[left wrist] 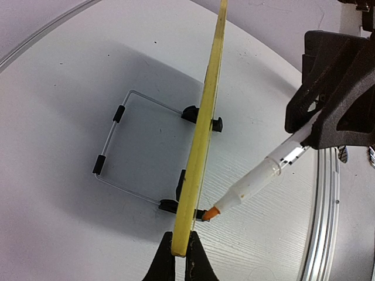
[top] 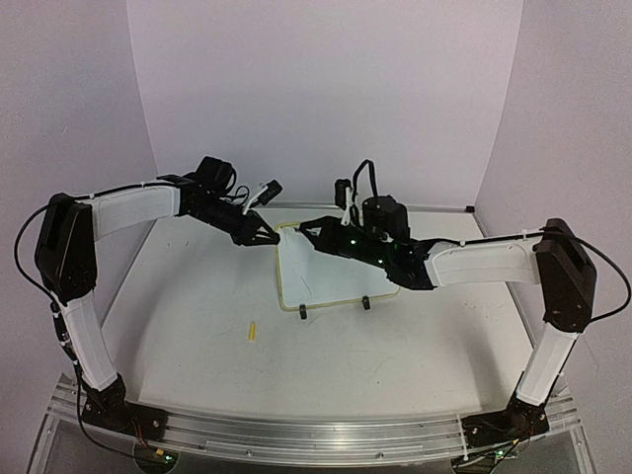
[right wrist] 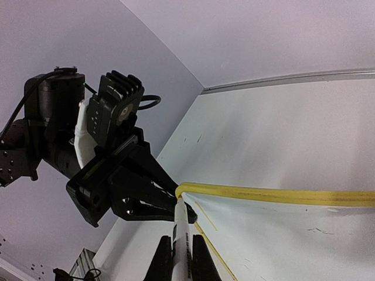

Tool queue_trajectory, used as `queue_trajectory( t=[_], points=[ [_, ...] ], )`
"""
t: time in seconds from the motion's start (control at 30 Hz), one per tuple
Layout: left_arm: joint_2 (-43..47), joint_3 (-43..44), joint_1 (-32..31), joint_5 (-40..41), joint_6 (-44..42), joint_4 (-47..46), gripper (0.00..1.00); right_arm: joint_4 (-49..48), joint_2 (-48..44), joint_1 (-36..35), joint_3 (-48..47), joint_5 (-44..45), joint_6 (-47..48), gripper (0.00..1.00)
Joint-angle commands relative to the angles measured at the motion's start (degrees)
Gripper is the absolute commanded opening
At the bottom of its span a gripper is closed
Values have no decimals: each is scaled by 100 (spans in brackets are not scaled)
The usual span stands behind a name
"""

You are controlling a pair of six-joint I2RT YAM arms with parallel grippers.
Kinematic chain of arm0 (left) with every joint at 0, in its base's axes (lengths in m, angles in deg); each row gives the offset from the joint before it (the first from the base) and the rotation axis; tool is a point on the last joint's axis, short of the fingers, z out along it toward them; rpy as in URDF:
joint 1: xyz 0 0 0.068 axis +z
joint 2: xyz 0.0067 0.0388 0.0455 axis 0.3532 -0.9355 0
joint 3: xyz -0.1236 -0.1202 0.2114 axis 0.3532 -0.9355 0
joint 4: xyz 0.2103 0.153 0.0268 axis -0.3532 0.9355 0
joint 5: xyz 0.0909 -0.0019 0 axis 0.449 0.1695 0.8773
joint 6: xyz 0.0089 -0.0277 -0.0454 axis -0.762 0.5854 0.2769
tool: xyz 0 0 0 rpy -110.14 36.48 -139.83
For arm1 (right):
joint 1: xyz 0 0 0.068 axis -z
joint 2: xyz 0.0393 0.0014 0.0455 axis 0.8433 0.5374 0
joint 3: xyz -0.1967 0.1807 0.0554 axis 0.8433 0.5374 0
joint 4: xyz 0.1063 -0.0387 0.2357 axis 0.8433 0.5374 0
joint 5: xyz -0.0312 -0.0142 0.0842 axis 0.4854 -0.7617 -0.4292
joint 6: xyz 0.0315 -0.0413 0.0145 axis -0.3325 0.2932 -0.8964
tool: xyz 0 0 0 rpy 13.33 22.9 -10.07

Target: Write a sentence on the whiteboard

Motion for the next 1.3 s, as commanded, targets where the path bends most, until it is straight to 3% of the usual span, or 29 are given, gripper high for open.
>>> queue_trajectory(
  t=[0.0,0.9,1.27],
  points=[
    [138,84,-27,403,-190,118,0,-137,9,-20,-44,140,-32,0],
    [181,67,-44,456,-200,96,0,63,-470,-17,427,1157,-117,0],
    [206,54,-49,464,-199,88,0,114,-117,-24,296,585,-190,0]
  ],
)
